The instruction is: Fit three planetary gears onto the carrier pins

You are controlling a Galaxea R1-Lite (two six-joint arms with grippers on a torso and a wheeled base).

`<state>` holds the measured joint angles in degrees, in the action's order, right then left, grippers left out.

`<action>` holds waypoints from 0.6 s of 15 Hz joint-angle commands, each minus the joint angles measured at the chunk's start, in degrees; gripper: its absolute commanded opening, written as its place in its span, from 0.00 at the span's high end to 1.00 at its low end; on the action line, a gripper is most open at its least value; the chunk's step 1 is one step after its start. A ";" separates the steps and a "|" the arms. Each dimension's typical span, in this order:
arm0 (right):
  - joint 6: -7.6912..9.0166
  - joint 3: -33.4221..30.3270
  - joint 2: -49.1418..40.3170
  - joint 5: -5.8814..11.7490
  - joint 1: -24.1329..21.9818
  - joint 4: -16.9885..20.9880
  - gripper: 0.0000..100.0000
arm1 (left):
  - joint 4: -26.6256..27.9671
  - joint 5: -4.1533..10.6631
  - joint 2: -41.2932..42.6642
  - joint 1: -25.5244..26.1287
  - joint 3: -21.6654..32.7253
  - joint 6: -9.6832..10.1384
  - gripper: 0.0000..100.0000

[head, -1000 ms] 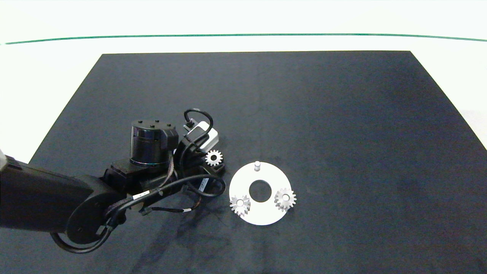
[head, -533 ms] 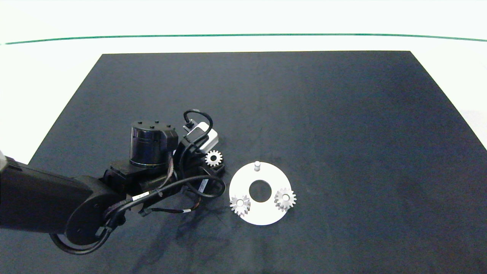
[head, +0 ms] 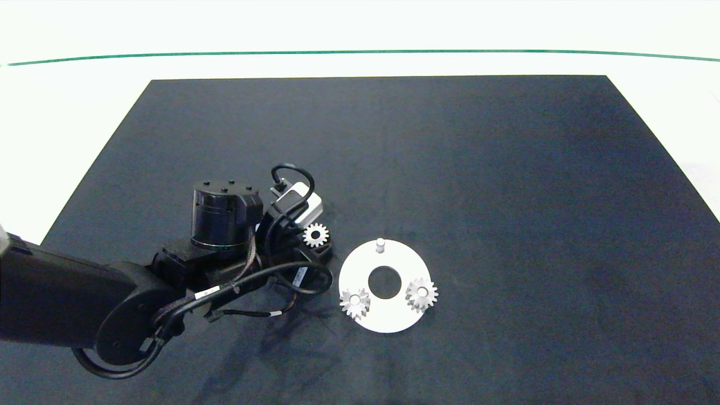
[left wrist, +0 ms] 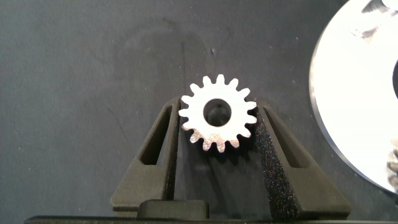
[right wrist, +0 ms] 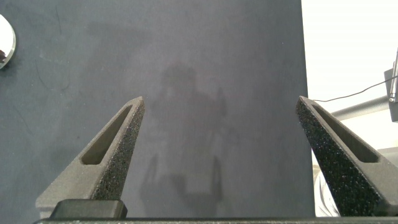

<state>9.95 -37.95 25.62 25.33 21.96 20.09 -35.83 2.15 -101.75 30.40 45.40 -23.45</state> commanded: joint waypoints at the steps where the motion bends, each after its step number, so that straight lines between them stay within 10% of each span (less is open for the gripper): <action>1: 0.07 0.07 -0.05 0.16 0.02 0.12 0.00 | 0.14 0.14 1.91 0.71 -0.75 -0.19 0.96; 9: 0.07 -0.02 0.04 0.16 0.02 0.04 0.00 | 1.02 1.02 4.72 5.28 -0.05 -0.10 0.96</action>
<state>9.92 -37.95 25.66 25.36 21.96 20.03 -34.54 3.08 -97.62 35.24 45.29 -23.42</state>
